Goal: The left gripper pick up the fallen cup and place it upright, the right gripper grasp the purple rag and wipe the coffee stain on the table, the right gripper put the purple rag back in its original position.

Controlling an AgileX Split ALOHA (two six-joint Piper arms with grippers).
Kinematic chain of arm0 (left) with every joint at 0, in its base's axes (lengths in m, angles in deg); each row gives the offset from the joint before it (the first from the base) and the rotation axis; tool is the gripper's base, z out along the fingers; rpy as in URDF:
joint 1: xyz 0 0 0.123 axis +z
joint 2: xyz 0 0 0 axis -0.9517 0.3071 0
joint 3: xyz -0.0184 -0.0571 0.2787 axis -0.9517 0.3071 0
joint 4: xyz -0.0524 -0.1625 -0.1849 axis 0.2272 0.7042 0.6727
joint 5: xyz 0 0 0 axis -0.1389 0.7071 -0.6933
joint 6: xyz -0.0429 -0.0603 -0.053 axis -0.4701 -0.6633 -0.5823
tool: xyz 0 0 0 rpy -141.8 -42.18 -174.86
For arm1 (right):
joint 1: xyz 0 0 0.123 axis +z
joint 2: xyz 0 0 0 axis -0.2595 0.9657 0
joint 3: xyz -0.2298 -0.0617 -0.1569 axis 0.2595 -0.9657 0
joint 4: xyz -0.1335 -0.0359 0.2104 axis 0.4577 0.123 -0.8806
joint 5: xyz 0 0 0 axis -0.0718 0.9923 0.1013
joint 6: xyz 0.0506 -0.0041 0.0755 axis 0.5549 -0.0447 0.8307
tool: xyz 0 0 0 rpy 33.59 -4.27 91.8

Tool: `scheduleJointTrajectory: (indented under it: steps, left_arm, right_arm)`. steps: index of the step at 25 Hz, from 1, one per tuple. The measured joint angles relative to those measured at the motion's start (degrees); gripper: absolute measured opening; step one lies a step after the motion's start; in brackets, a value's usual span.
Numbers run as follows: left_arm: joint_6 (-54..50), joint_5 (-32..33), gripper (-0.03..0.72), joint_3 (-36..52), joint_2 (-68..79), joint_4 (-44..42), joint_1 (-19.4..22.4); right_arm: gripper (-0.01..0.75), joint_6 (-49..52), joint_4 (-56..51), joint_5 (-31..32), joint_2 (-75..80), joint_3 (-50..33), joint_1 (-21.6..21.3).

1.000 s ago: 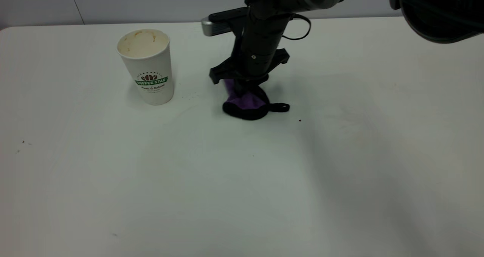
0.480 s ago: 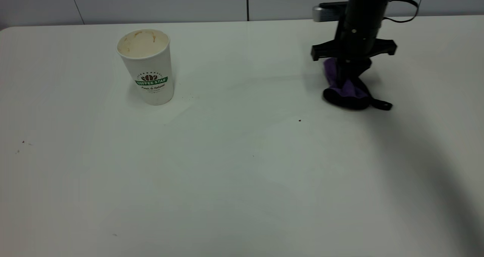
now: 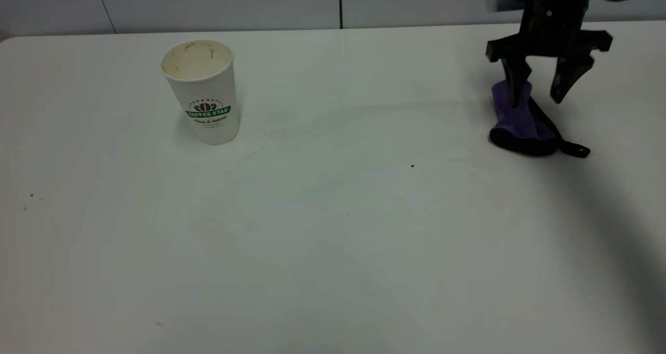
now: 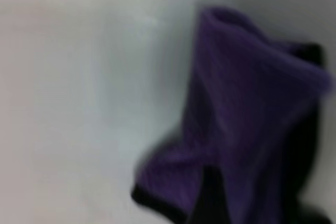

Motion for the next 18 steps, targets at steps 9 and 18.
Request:
scheduleJointTrajectory:
  steps: [9, 18]
  left_arm:
    - [0.0, 0.0, 0.284, 0.0, 0.0, 0.0, 0.0]
    - [-0.1, 0.0, 0.284, 0.0, 0.0, 0.0, 0.0]
  right_arm:
    - [0.728, -4.6, -8.4, 1.9, -24.0, -5.6, 1.1]
    - [0.726, -9.3, -11.0, 3.2, -68.3, -35.3, 3.5]
